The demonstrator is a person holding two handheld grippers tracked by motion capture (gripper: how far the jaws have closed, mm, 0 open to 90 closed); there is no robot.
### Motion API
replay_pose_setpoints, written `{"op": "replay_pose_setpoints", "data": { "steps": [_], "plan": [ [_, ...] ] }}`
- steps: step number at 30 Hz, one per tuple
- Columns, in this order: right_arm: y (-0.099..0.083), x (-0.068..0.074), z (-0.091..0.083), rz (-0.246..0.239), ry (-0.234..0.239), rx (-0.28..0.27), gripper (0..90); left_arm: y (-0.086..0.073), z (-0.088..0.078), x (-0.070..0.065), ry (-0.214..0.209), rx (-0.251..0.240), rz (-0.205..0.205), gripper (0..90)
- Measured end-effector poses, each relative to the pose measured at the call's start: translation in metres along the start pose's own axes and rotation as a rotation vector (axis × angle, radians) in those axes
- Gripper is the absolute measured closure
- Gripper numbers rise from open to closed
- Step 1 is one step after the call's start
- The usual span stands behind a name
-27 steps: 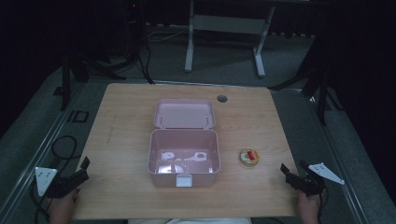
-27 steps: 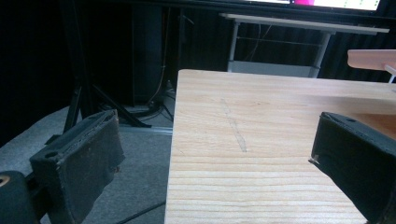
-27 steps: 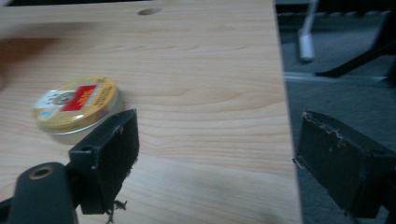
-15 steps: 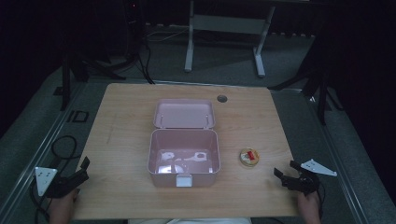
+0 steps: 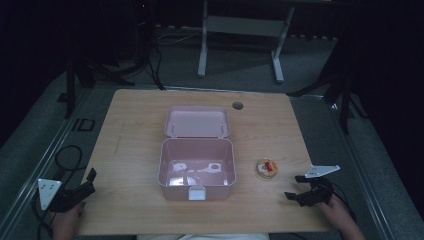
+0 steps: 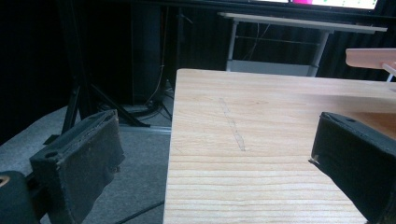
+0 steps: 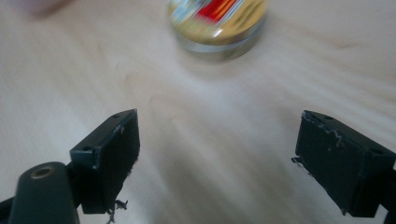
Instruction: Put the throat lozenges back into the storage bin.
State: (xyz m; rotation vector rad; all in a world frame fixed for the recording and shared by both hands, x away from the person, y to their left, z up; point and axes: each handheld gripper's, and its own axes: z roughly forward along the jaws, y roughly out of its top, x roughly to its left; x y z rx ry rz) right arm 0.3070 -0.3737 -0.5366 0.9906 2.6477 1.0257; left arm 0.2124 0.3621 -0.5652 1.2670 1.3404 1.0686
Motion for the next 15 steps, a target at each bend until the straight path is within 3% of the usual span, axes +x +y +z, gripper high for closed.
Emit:
{"op": "replay_pose_setpoints", "data": {
  "steps": [3, 4, 5, 11, 15],
  "plan": [
    [0.008, 0.005, 0.006, -0.048, 0.075, 0.102, 14.6, 0.000, 0.000, 0.000, 0.000, 0.000, 0.001, 2.4],
    [0.008, 0.005, 0.006, -0.048, 0.075, 0.102, 14.6, 0.000, 0.000, 0.000, 0.000, 0.000, 0.001, 2.4],
    [0.014, 0.008, 0.008, -0.078, 0.081, 0.151, 14.4, 0.000, 0.000, 0.000, -0.001, 0.000, 0.001, 2.4],
    [0.029, 0.011, 0.010, -0.134, 0.093, 0.238, 13.6, 0.000, 0.000, 0.000, -0.001, 0.001, 0.001, 2.4],
    [0.038, 0.013, 0.012, -0.158, 0.120, 0.346, 13.0, 0.000, 0.000, 0.000, -0.001, 0.001, 0.001, 2.4]
  ]
}}
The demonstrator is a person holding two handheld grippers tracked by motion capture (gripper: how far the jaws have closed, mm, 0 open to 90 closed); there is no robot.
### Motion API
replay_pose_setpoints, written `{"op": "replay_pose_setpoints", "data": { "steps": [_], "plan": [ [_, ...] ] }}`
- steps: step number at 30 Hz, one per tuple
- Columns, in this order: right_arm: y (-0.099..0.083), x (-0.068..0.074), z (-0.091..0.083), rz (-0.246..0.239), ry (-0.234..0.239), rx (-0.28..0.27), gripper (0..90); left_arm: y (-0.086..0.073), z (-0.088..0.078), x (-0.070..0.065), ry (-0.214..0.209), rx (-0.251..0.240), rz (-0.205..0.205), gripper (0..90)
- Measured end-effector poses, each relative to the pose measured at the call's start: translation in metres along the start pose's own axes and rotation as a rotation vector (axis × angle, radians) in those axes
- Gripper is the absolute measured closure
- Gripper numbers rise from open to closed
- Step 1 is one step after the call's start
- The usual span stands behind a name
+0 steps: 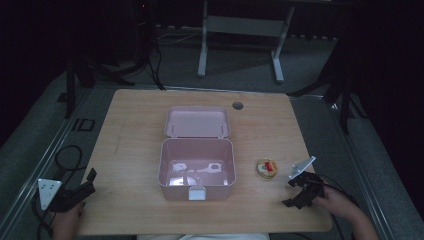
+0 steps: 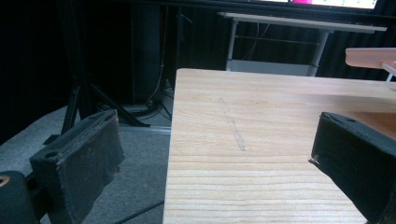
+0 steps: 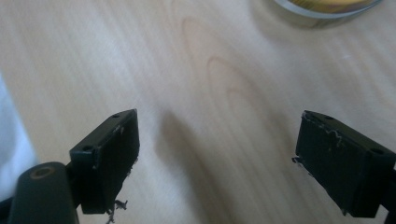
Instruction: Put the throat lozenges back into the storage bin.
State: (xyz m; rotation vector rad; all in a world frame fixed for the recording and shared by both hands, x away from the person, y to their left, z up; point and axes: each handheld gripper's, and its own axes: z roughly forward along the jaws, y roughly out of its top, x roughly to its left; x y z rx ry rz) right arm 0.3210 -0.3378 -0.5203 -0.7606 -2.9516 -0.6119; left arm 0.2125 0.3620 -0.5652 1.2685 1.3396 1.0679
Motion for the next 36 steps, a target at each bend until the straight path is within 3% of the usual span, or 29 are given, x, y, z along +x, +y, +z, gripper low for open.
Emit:
{"op": "replay_pose_setpoints", "data": {
  "steps": [6, 7, 11, 17, 24, 29, 36],
  "plan": [
    [0.009, -0.002, 0.003, -0.053, -0.009, 0.095, 14.1, 0.000, 0.000, 0.000, 0.001, 0.000, 0.001, 2.4],
    [0.013, -0.001, 0.005, -0.080, 0.001, 0.148, 14.4, 0.000, 0.000, 0.000, 0.001, 0.000, 0.000, 2.4],
    [0.021, -0.001, 0.004, -0.079, 0.028, 0.221, 14.4, 0.000, 0.000, 0.000, 0.000, 0.001, 0.000, 2.4],
    [0.037, 0.003, -0.005, -0.132, -0.009, 0.300, 15.0, 0.000, 0.000, 0.000, 0.000, 0.001, 0.000, 2.4],
    [0.055, 0.005, -0.008, -0.188, 0.031, 0.401, 15.3, 0.000, 0.000, 0.000, -0.002, 0.000, 0.001, 2.4],
    [0.068, 0.005, -0.010, -0.229, 0.026, 0.443, 15.3, 0.000, 0.000, 0.000, -0.002, 0.001, 0.001, 2.4],
    [0.092, 0.001, -0.017, -0.285, 0.025, 0.448, 15.3, 0.000, 0.000, -0.001, -0.002, 0.001, 0.003, 2.4]
  ]
}}
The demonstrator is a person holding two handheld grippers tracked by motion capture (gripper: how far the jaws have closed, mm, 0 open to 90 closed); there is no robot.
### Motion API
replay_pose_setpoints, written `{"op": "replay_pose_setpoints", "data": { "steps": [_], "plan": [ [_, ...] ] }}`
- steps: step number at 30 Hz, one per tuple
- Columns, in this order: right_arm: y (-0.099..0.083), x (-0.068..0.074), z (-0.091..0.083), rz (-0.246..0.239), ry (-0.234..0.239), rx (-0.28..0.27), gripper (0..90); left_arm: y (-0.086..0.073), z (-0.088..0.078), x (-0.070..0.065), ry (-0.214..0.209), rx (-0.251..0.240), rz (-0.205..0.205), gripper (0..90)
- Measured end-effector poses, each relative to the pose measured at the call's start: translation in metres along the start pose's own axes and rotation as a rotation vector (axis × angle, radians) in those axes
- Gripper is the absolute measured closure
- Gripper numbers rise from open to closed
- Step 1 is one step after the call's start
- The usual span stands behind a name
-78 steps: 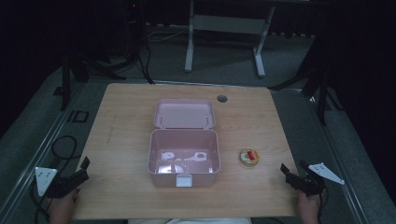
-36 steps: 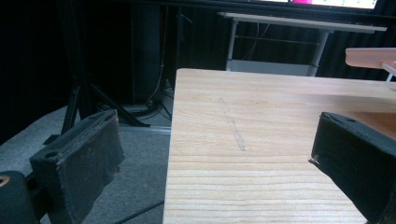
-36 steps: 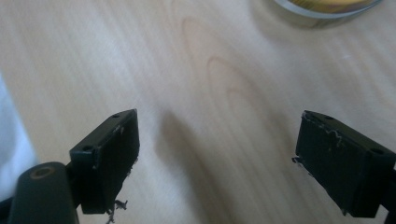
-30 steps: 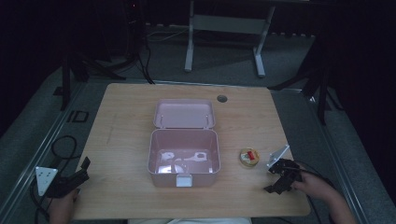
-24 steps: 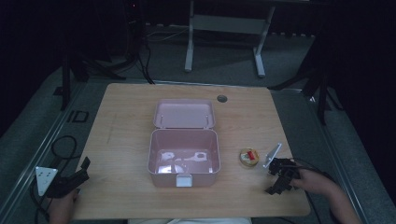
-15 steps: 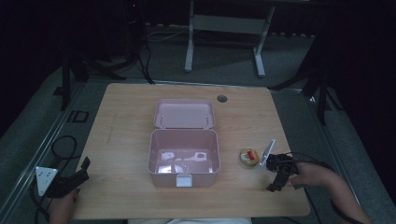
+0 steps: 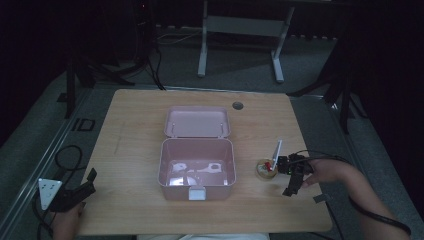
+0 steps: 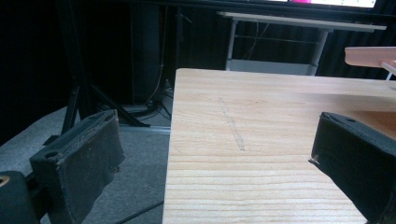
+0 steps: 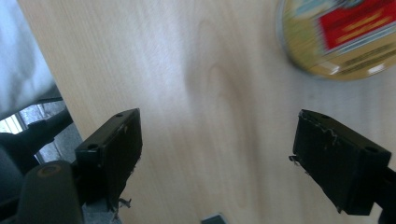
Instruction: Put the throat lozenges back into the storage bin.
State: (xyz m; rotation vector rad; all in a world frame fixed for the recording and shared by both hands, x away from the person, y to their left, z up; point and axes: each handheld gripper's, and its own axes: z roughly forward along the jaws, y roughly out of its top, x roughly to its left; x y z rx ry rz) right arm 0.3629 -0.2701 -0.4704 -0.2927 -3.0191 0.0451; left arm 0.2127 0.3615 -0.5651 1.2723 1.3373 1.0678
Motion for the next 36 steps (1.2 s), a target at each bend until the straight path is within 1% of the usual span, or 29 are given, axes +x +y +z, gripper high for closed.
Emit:
{"op": "replay_pose_setpoints", "data": {
  "steps": [1, 3, 5, 8, 11, 12, 13, 17, 18, 19, 21, 24, 25, 26, 27, 30, 31, 32, 34, 35, 36],
  "plan": [
    [0.002, -0.002, -0.003, -0.005, -0.006, -0.002, 15.3, 0.000, 0.000, 0.000, 0.000, 0.000, 0.000, 2.4],
    [0.007, -0.006, -0.008, -0.003, -0.001, -0.007, 15.4, 0.000, 0.000, 0.000, 0.000, -0.001, 0.000, 2.4],
    [0.012, -0.010, -0.014, -0.012, -0.023, -0.010, 15.3, 0.000, 0.000, 0.000, -0.001, 0.000, 0.001, 2.4],
    [0.019, -0.016, -0.023, -0.016, -0.045, -0.032, 15.3, 0.000, 0.000, 0.000, -0.002, -0.001, 0.000, 2.4],
    [0.025, -0.021, -0.031, -0.024, -0.057, -0.040, 15.3, 0.000, 0.000, 0.000, -0.002, -0.001, 0.001, 2.4],
    [0.025, -0.021, -0.031, -0.024, -0.057, -0.040, 15.3, 0.000, 0.000, 0.000, -0.002, -0.001, 0.001, 2.4],
    [0.030, -0.024, -0.036, -0.025, -0.061, -0.040, 15.4, 0.000, 0.000, 0.000, -0.003, -0.001, 0.001, 2.4],
    [0.038, -0.030, -0.045, -0.029, -0.078, -0.044, 15.4, 0.000, 0.000, 0.000, -0.004, -0.001, 0.001, 2.4],
    [0.038, -0.030, -0.045, -0.029, -0.078, -0.044, 15.4, 0.000, 0.000, 0.000, -0.004, -0.001, 0.001, 2.4],
    [0.042, -0.032, -0.049, -0.027, -0.077, -0.054, 15.3, 0.000, 0.000, 0.000, -0.005, -0.001, 0.001, 2.4],
    [0.046, -0.034, -0.050, -0.021, -0.094, -0.065, 15.3, 0.000, 0.000, 0.000, -0.004, -0.001, 0.003, 2.4],
    [0.049, -0.037, -0.048, -0.011, -0.082, -0.061, 15.4, 0.000, 0.000, 0.000, -0.005, 0.000, 0.003, 2.4],
    [0.051, -0.038, -0.042, -0.024, -0.080, -0.044, 15.4, 0.000, 0.000, 0.000, -0.006, 0.000, 0.002, 2.4],
    [0.051, -0.038, -0.042, -0.024, -0.080, -0.044, 15.4, 0.000, 0.000, 0.000, -0.006, 0.000, 0.002, 2.4],
    [0.054, -0.040, -0.034, -0.021, -0.079, -0.030, 15.3, 0.000, 0.000, 0.000, -0.007, -0.001, 0.002, 2.4],
    [0.055, -0.041, -0.030, -0.018, -0.077, -0.027, 15.3, 0.000, 0.000, 0.000, -0.007, 0.000, 0.002, 2.4],
    [0.056, -0.043, -0.022, -0.020, -0.076, -0.029, 15.3, 0.000, 0.000, 0.000, -0.007, 0.000, 0.002, 2.4],
    [0.056, -0.045, -0.019, -0.013, -0.069, -0.031, 15.3, 0.000, 0.000, 0.000, -0.008, 0.000, 0.003, 2.4],
    [0.056, -0.047, -0.011, -0.011, -0.079, -0.030, 15.3, 0.000, 0.000, 0.000, -0.008, 0.000, 0.002, 2.4],
    [0.057, -0.050, -0.003, -0.007, -0.077, -0.028, 15.4, 0.000, 0.000, 0.000, -0.008, 0.000, 0.003, 2.4],
    [0.057, -0.050, -0.003, -0.007, -0.077, -0.028, 15.4, 0.000, 0.000, 0.000, -0.008, 0.000, 0.003, 2.4]
  ]
}}
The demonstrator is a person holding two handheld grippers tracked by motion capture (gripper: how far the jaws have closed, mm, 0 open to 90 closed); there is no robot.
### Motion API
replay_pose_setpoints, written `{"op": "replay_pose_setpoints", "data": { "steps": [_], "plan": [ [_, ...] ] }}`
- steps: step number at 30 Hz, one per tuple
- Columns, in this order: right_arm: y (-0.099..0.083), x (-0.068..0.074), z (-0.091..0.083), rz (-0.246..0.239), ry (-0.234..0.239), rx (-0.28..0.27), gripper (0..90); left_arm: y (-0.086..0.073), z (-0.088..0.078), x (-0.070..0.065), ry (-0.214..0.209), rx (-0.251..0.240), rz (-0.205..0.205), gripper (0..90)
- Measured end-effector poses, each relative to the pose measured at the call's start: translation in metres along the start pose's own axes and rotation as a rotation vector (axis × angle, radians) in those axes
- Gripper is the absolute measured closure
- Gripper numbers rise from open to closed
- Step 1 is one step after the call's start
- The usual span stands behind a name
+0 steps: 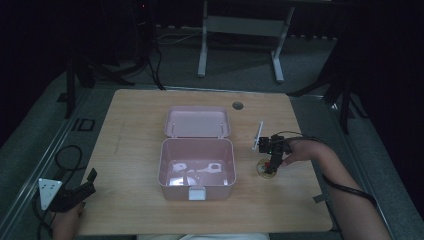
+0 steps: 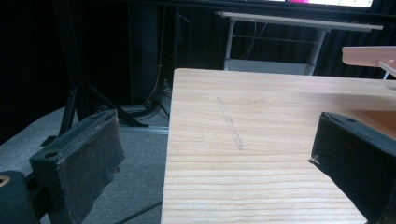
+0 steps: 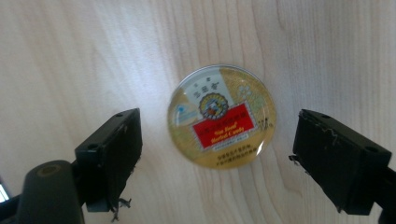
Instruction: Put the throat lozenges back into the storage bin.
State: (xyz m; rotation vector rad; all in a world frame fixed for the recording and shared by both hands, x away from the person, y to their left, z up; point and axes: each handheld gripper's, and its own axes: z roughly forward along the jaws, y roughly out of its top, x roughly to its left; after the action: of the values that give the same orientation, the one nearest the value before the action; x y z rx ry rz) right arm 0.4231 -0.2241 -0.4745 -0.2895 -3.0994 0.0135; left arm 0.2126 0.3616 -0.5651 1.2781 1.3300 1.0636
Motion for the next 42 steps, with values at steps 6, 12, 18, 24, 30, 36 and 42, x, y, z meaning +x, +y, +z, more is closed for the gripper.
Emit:
{"op": "replay_pose_setpoints", "data": {
  "steps": [6, 12, 18, 24, 30, 36, 42],
  "plan": [
    [0.000, -0.005, 0.021, 0.005, 0.011, 0.022, 15.4, 0.000, 0.000, 0.000, -0.001, 0.001, 0.000, 2.4],
    [-0.002, -0.006, 0.037, 0.009, 0.019, 0.043, 17.3, 0.000, 0.000, 0.000, -0.002, 0.001, 0.001, 2.4],
    [-0.003, -0.005, 0.044, -0.002, -0.011, 0.048, 19.9, 0.000, 0.000, 0.000, 0.000, 0.002, 0.000, 2.4],
    [-0.001, -0.002, 0.020, -0.005, 0.031, 0.055, 19.9, 0.000, 0.000, 0.000, 0.001, 0.002, -0.001, 2.4],
    [0.001, 0.006, -0.020, -0.008, 0.020, 0.050, 19.9, 0.000, 0.000, 0.000, 0.001, 0.002, -0.004, 2.4],
    [0.006, 0.016, -0.061, -0.019, 0.020, 0.073, 19.9, 0.000, 0.000, 0.000, 0.001, 0.002, -0.004, 2.4],
    [0.013, 0.025, -0.091, -0.027, 0.014, 0.033, 19.9, 0.000, 0.000, 0.000, 0.001, 0.003, -0.005, 2.4]
  ]
}}
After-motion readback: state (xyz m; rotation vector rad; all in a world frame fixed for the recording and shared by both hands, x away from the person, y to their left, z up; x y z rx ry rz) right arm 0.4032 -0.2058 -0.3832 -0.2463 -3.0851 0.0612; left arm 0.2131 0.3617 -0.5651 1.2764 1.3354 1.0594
